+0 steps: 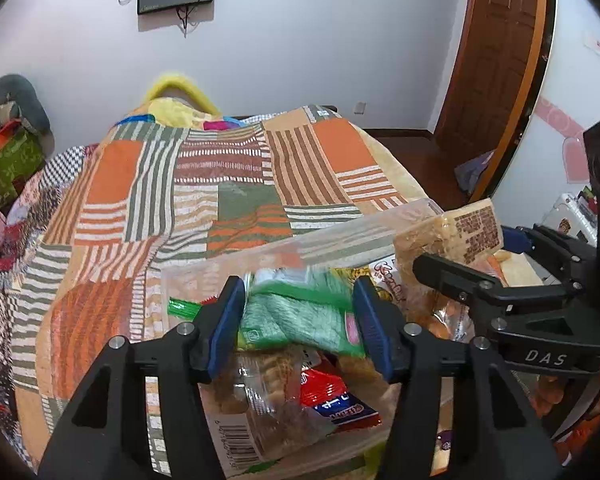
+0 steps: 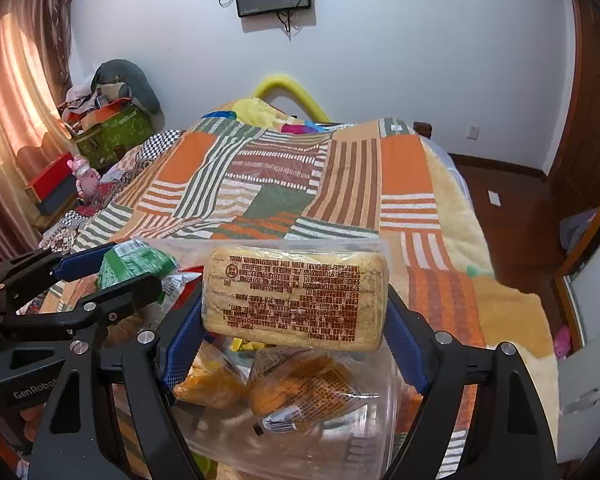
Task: Organize snacks
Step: 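Drop the green bag into the clear box while right tool drops cake bar in, then grasp the tall cracker pack with left tool while right grasps bread roll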
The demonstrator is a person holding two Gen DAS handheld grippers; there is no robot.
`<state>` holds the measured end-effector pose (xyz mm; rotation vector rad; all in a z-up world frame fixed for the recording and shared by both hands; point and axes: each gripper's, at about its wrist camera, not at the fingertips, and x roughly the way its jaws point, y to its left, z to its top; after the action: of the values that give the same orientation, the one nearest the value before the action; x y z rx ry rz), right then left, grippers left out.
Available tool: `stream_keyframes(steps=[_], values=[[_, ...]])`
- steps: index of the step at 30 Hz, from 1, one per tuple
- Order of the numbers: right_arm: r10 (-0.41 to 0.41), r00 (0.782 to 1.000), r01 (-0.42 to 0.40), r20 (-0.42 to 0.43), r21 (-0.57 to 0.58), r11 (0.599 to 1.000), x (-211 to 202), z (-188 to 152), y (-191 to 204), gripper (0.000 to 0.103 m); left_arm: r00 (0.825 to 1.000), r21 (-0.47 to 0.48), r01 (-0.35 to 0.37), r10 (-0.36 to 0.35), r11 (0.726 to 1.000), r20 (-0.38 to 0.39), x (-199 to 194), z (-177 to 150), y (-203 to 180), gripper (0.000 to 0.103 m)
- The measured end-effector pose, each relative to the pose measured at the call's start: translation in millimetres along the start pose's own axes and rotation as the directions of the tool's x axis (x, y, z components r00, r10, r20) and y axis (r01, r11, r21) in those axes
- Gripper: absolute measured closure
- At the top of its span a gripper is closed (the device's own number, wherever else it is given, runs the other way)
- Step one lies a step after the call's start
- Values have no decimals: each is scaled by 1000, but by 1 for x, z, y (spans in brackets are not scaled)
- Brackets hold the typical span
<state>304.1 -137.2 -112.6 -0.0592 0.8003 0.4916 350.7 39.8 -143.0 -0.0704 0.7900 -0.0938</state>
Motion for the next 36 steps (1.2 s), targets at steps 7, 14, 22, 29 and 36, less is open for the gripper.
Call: stream_keyframes(steps=[7,14,22,29,36], values=[[1,1000,-1,-9,-36,999,-9,-1,6,21,999,-4,38,-38,999,22,-22,-1,-3,45],[14,999,-12,33,-56,998,-34,-4,11,20,998,28,26,-27,999,57,-60,-10,-12,42],[28,996,-20,84,-96,995,-70,-15,24,20,997,50,30,-33,998,67,-100,-39,-19,39],[31,998,-27,46,-95,995,-80,-54,28,19,999,42,38,-39,998,18,-115,-80,-21,37],[57,997,-61,-58,-79,995,-65,-96,39,19,997,23,45,-44,999,-69,-105,-124,-24,37]])
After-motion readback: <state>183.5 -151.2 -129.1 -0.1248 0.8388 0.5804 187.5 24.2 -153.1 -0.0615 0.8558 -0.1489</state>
